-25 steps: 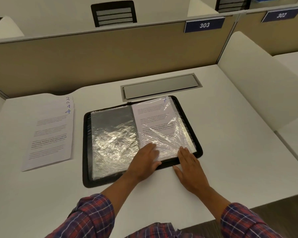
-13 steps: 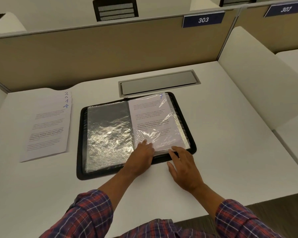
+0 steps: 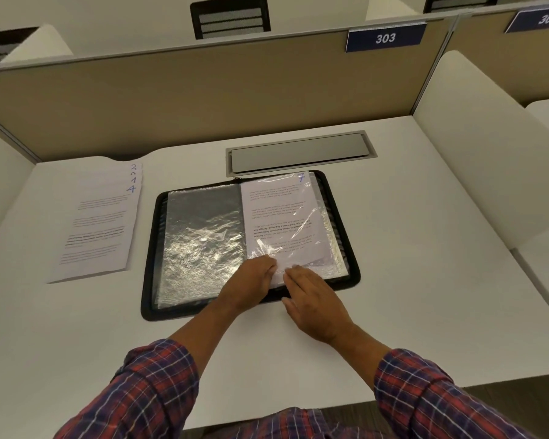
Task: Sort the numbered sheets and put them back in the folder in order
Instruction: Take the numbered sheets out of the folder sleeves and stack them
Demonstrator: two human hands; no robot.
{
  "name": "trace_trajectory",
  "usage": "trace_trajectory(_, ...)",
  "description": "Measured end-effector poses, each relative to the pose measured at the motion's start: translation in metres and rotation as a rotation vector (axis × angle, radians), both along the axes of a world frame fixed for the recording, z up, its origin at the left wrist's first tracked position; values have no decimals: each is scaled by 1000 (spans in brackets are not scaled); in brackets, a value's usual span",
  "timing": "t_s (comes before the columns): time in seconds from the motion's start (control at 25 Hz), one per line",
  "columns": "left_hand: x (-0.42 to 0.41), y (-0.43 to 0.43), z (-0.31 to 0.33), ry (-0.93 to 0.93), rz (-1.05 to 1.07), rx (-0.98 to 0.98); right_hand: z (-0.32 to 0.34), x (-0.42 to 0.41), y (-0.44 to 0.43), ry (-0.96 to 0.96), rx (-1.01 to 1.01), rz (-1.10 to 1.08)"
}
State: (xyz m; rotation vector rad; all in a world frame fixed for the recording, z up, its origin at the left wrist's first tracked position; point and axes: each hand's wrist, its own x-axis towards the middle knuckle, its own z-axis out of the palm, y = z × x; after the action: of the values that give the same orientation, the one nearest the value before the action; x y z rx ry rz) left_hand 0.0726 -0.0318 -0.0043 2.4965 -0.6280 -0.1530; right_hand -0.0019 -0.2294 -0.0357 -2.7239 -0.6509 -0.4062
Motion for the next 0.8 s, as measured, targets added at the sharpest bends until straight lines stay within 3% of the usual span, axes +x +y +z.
trace_trajectory(0.24, 3, 0, 0, -26, 153, -129, 8, 16, 4, -2, 54, 51)
trace_trajectory(0.52, 1, 1, -5, -23, 82, -85, -1, 20, -3, 325, -186, -97)
trace_trajectory(0.68, -16, 5, -11, -96, 49, -35, -14, -5, -8, 171, -236, -95)
trace_trajectory(0.8, -31, 12, -19, -195, -70, 85, -17, -18, -18, -45, -124, -68)
